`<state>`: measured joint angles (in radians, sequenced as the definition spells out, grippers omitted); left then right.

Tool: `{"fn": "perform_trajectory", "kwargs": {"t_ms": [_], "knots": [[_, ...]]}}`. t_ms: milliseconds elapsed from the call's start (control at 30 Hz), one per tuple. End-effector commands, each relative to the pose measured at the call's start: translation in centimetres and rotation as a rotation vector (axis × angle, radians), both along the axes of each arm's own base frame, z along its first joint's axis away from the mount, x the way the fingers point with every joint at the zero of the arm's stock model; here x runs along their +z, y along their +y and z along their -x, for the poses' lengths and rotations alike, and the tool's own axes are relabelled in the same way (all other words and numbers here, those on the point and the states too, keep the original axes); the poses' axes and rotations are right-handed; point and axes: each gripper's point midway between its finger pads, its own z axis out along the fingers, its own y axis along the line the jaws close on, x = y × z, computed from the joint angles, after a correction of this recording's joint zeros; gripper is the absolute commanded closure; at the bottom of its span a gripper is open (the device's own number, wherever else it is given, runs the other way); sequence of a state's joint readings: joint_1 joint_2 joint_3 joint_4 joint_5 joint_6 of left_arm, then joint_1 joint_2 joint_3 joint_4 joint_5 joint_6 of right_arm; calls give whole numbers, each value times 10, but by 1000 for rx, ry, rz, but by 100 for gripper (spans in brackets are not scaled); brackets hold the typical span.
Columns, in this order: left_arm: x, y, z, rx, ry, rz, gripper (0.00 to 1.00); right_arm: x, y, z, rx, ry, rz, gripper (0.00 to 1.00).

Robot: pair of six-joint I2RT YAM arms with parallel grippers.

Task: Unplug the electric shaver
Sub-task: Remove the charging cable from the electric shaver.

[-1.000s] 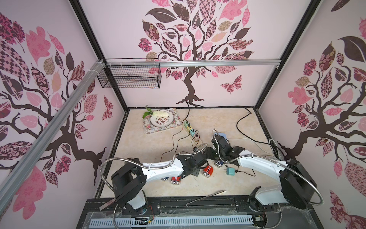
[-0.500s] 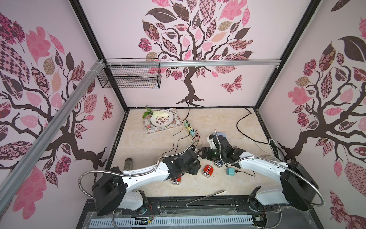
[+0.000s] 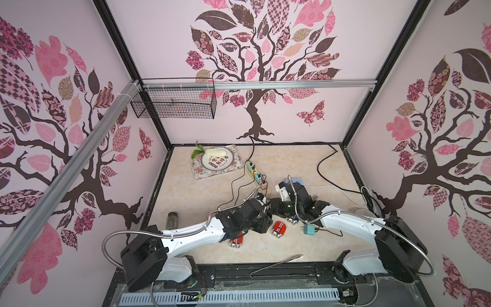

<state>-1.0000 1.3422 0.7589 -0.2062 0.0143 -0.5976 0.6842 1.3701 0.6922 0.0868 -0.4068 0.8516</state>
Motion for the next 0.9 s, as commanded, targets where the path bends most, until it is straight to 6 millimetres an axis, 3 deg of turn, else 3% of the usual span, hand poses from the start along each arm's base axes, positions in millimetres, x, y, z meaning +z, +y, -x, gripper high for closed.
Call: {"fn": "perform_trajectory", "kwargs": {"t_ms": [0,233,867], "knots": [[7,-1,-1,-10,-26,48,85,14,1,4,8,-27,-38,56],[7,3,-1,-3,-26,54,85,19,0,4,4,-37,-45,70],[9,5,-1,1,-22,81,85,19,3,4,6,-29,-54,86]]}}
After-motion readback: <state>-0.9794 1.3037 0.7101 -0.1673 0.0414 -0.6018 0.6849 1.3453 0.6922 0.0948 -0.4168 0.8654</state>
